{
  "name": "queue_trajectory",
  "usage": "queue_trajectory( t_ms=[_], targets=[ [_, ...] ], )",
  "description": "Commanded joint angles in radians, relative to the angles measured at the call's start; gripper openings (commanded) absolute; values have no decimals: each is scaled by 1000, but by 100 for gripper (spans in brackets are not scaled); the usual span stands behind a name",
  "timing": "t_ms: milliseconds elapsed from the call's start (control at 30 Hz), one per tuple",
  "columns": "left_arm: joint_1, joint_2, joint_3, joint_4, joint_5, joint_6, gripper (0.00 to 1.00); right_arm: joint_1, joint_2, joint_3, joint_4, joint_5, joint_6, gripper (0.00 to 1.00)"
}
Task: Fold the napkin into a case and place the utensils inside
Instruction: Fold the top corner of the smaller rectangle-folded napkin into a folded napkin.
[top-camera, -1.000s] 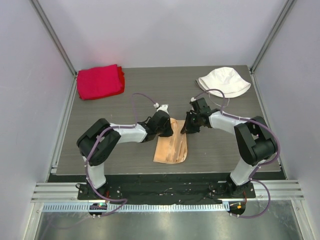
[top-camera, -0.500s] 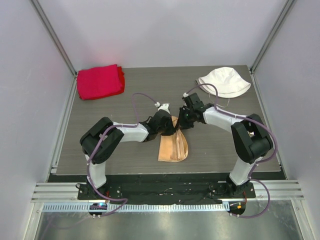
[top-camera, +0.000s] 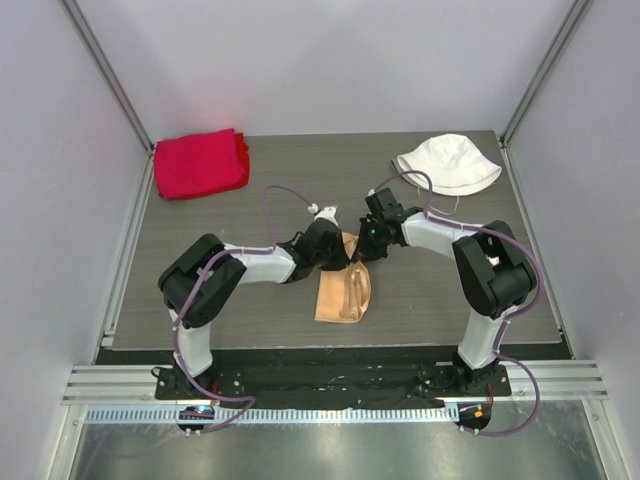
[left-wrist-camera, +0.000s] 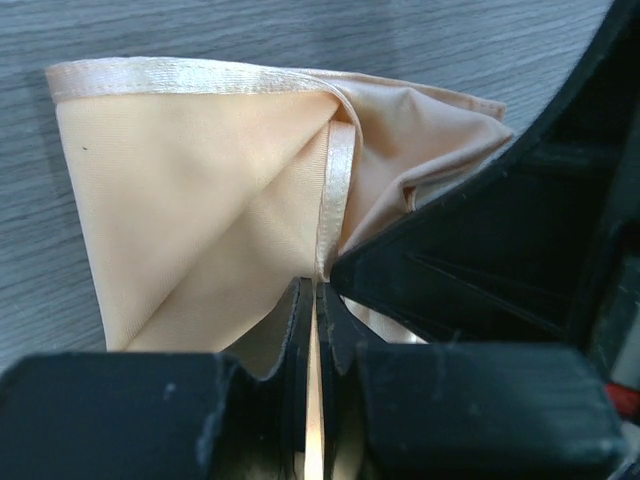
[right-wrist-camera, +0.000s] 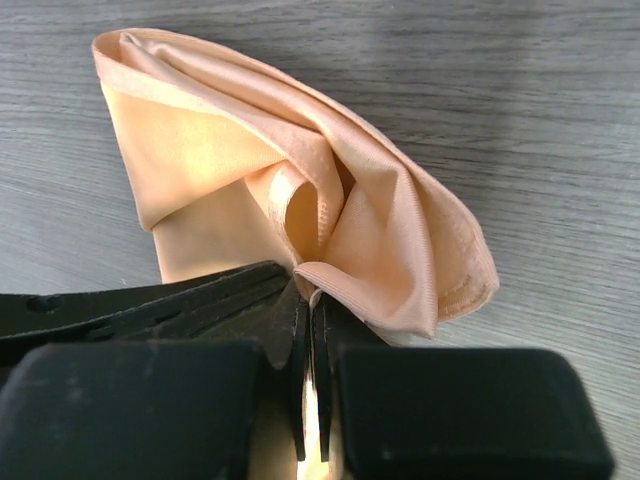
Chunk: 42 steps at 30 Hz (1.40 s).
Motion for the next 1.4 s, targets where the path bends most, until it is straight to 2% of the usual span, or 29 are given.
queue_trajectory(
  t_ms=[0,167,267,433,700,1000,1167,1367],
  targets=[
    [-4,-77,7,-85,32,3,11,4,14,40,35,24,13,1],
    [3,-196,-10,-263,-43,42,10,4,10,57,3,50,-5,1],
    [11,-262,-76,-286,-94,63,8,5,7,66,-14,54,-12,1],
    [14,-267,-188,-178,-85,89,7,8,14,77,-34,68,-13,1],
    [5,-120,-185,37,9,22,6,26,39,147,-127,203,-51,1],
    [-43,-34,-100,68,32,-41,6,60,83,302,-317,422,-93,1],
    [-41,-43,-114,71,33,-58,6,106,120,357,-361,519,-96,2],
    [-15,-132,-168,83,118,-127,7,149,146,356,-345,533,-62,2]
  ],
)
